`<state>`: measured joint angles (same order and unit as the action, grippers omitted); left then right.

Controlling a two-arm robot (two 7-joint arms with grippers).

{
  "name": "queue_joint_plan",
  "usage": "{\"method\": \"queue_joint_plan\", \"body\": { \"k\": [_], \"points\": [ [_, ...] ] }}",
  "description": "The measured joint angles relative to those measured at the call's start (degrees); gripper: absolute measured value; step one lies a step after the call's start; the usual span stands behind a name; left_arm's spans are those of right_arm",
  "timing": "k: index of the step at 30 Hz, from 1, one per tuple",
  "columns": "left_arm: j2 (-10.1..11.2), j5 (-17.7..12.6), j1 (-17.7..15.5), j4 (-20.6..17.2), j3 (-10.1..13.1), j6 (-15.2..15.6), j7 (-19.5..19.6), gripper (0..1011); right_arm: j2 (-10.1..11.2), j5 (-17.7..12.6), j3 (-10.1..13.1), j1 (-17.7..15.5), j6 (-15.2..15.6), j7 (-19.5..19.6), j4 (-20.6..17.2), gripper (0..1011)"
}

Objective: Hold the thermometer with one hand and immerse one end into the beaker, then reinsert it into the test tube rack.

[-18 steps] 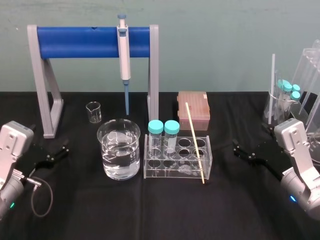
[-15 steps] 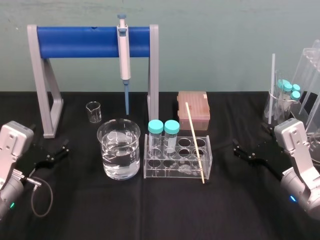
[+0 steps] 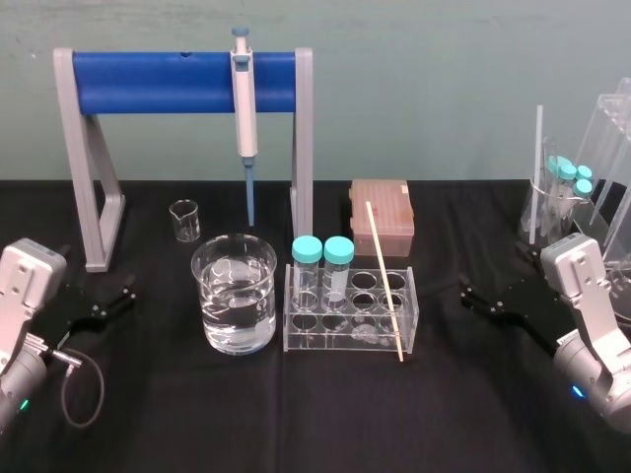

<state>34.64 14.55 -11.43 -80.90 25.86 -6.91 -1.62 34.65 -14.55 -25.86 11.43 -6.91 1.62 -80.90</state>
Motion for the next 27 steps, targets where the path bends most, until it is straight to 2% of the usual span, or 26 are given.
{"method": "queue_joint_plan", "body": {
  "k": [19, 23, 27],
  "points": [
    [0.0, 0.0, 0.0, 0.0, 0.0, 0.0, 0.0, 1004, 0.0, 0.0, 0.0, 0.0, 0.0, 0.0, 0.0, 1003],
    [0.0, 0.0, 0.0, 0.0, 0.0, 0.0, 0.0, 1004, -0.5, -2.6, 1.9, -0.4, -0.8, -2.4, -0.3, 1003],
    [0.0, 0.0, 0.0, 0.0, 0.0, 0.0, 0.0, 1004, -1.0, -5.7, 3.4, -0.7, -0.3, -4.8, -1.2, 1003]
  ]
}}
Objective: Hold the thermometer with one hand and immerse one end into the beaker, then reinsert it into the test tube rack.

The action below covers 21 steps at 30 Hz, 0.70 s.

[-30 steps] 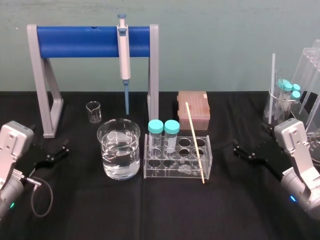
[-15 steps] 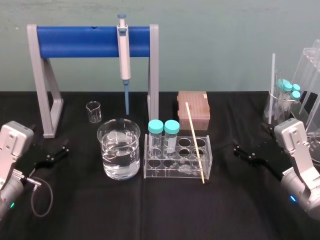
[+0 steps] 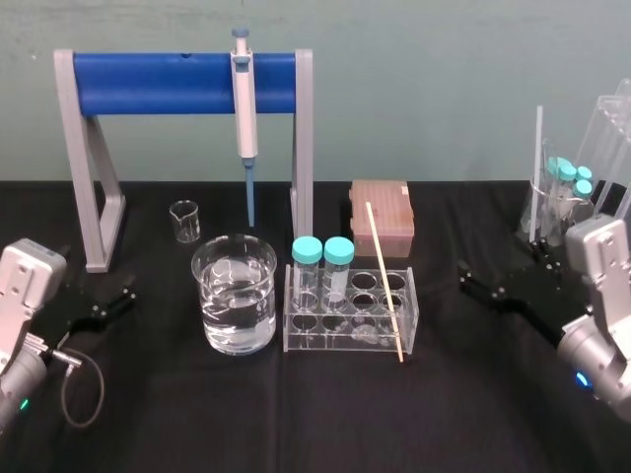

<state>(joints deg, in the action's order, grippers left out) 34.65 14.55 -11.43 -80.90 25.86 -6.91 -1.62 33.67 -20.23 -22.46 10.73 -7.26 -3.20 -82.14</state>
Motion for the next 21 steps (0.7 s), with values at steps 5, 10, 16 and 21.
{"method": "queue_joint_plan", "body": {
  "k": [5, 10, 16, 21],
  "points": [
    [0.0, 0.0, 0.0, 0.0, 0.0, 0.0, 0.0, 1004, -0.8, -8.3, 3.2, -0.2, 5.2, -5.2, -1.7, 1003],
    [0.0, 0.0, 0.0, 0.0, 0.0, 0.0, 0.0, 1004, -1.6, -17.1, 6.7, 0.3, 13.1, -9.8, -3.4, 1003],
    [0.0, 0.0, 0.0, 0.0, 0.0, 0.0, 0.0, 1004, -1.7, -26.2, 9.5, 2.7, 23.2, -14.7, -5.5, 1003],
    [0.0, 0.0, 0.0, 0.0, 0.0, 0.0, 0.0, 1004, -0.8, -29.6, 9.1, 4.9, 27.8, -16.3, -6.0, 1003]
  ]
}}
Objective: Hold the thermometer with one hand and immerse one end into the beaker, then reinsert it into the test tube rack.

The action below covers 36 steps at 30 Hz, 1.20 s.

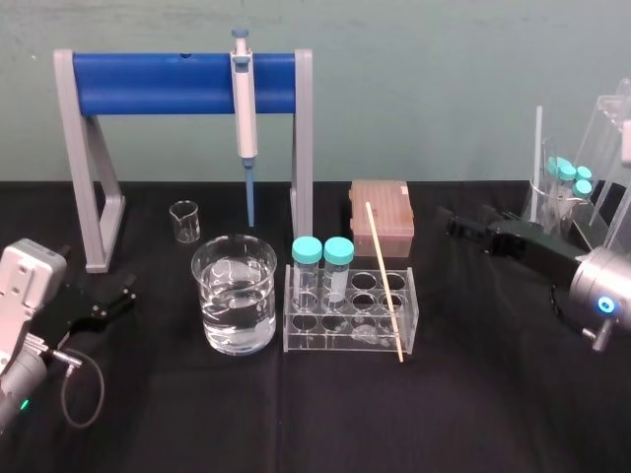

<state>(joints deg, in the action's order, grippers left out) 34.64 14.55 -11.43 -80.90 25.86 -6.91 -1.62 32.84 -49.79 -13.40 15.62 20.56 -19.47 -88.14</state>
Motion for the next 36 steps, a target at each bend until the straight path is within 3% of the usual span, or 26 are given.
{"method": "queue_joint_plan", "body": {
  "k": [10, 20, 27, 36],
  "points": [
    [0.0, 0.0, 0.0, 0.0, 0.0, 0.0, 0.0, 1004, 1.7, -1.4, -4.1, 5.8, 5.1, -2.7, 1.2, 1003],
    [0.0, 0.0, 0.0, 0.0, 0.0, 0.0, 0.0, 1004, 2.7, 0.5, -10.3, 12.6, 7.9, -5.9, 4.7, 1003],
    [0.0, 0.0, 0.0, 0.0, 0.0, 0.0, 0.0, 1004, 2.8, 2.8, -14.8, 17.1, 7.7, -9.5, 7.9, 1003],
    [0.0, 0.0, 0.0, 0.0, 0.0, 0.0, 0.0, 1004, 1.4, 5.8, -20.0, 21.8, 5.1, -12.7, 11.6, 1003]
  ]
}}
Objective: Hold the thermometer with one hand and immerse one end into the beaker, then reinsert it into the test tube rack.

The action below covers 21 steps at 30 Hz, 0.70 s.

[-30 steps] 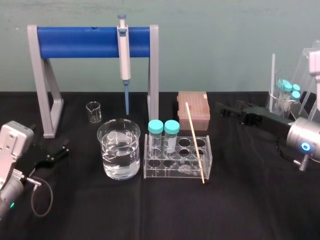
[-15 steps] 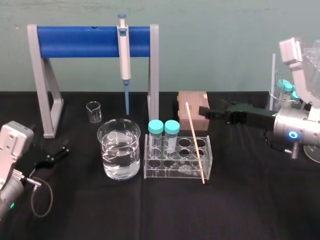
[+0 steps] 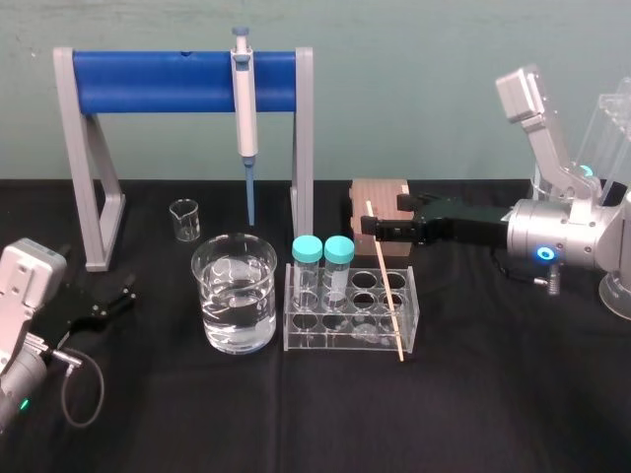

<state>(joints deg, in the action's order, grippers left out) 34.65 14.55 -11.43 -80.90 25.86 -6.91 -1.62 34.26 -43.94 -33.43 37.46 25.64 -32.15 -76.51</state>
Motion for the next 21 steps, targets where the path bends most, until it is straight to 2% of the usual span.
{"method": "queue_joint_plan", "body": {
  "k": [12, 21],
  "points": [
    [0.0, 0.0, 0.0, 0.0, 0.0, 0.0, 0.0, 1004, -2.4, 2.4, -2.8, 3.0, -0.6, -0.2, 4.4, 1003],
    [0.0, 0.0, 0.0, 0.0, 0.0, 0.0, 0.0, 1004, -4.2, 4.0, -3.8, 5.1, -0.3, -0.5, 8.5, 1003]
  ]
}}
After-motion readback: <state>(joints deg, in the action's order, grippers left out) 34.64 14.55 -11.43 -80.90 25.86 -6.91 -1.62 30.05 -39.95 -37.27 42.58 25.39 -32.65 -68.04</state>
